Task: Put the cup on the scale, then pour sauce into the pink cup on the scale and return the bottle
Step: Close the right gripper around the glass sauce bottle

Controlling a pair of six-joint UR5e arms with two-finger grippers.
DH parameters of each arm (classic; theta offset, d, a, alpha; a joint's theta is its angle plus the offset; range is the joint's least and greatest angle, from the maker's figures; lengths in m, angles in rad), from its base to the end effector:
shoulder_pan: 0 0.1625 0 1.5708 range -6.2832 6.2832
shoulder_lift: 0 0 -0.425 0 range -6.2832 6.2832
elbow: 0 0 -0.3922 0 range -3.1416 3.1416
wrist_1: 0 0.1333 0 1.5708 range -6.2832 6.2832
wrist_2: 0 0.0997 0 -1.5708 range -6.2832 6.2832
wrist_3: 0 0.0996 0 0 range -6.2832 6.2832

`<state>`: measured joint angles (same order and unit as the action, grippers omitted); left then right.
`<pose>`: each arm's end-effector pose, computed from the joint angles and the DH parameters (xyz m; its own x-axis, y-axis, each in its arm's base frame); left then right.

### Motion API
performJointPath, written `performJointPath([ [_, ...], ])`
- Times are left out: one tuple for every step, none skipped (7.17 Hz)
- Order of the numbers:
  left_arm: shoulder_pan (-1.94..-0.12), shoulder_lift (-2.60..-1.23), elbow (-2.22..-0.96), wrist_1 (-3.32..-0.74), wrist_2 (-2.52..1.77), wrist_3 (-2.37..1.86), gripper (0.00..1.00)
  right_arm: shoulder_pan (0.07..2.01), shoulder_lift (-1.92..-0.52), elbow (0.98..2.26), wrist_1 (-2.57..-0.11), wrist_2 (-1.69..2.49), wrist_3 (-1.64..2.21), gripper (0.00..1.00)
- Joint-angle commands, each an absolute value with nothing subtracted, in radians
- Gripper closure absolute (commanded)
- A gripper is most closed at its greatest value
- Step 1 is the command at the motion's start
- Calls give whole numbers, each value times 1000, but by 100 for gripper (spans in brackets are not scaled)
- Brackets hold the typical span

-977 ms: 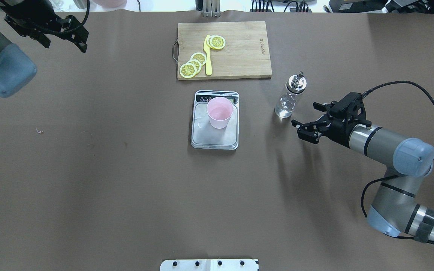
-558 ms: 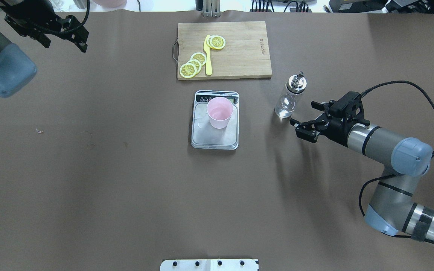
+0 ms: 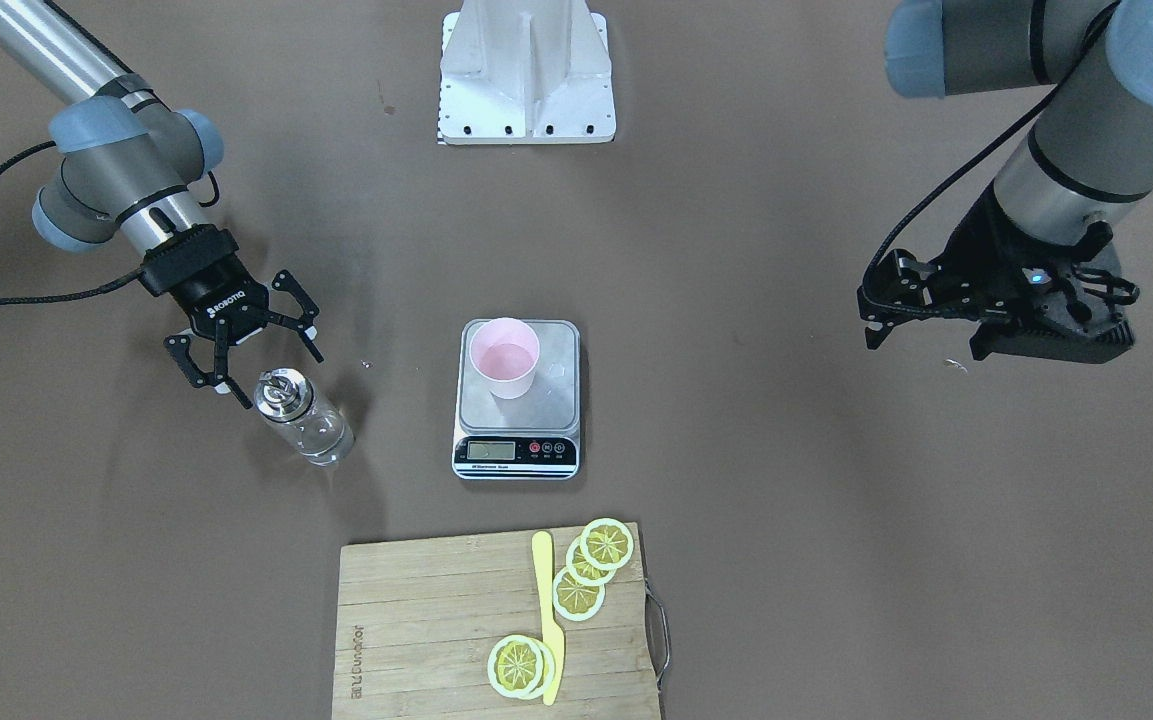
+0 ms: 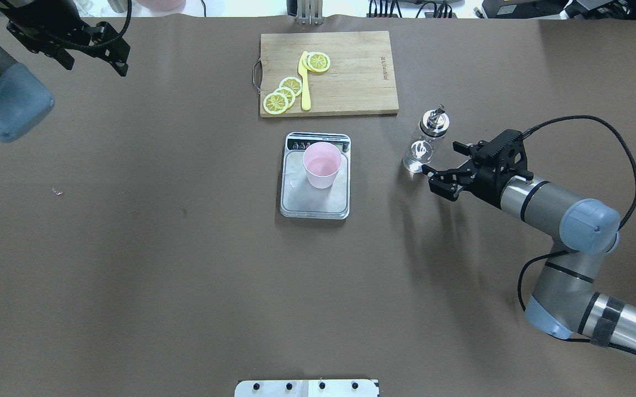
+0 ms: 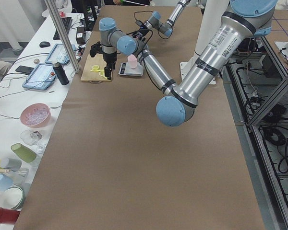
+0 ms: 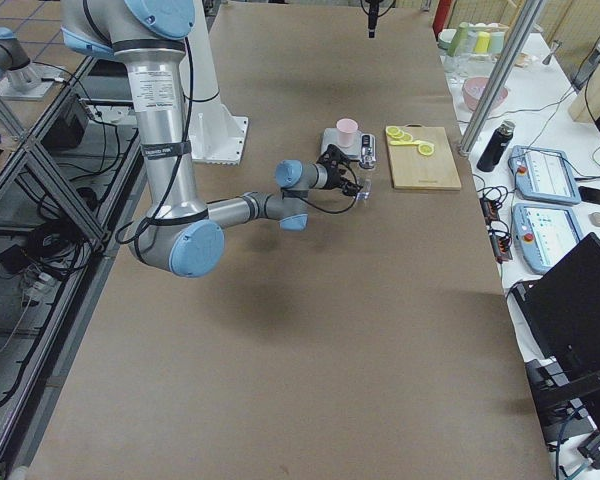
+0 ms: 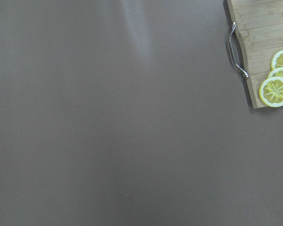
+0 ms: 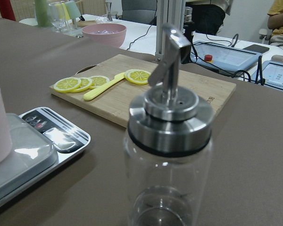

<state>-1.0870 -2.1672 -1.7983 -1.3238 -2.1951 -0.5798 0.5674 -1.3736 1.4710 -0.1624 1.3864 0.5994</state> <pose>0.2279 -0.5951 0.2397 0.6904 0.1454 -0.7087 -0.0139 0.9821 0.1879 -0.4058 -0.4383 0.4480 0.5945 -0.5836 0.5531 -0.3399 0.4410 0.8307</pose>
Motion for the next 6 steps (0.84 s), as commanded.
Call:
performJointPath([
  [-1088, -2166, -1799, -1324, -2195, -580, 1, 568, -1342, 1431, -161, 1373, 598, 7],
  [-1088, -2166, -1799, -1324, -2195, -580, 1, 568, -1342, 1431, -161, 1371, 598, 7],
  [-1088, -2166, -1799, -1324, -2197, -580, 1, 565, -1339, 1430, -163, 1368, 600, 7],
  [-1088, -2166, -1799, -1324, -2195, -580, 1, 565, -1333, 1428, -164, 1368, 600, 7],
  [-1088, -2166, -1798, -1324, -2195, -580, 1, 565, -1294, 1381, -161, 1368, 600, 7],
  [-1088, -2166, -1798, -1324, -2195, -580, 1, 566, -1266, 1343, -161, 1368, 600, 7],
])
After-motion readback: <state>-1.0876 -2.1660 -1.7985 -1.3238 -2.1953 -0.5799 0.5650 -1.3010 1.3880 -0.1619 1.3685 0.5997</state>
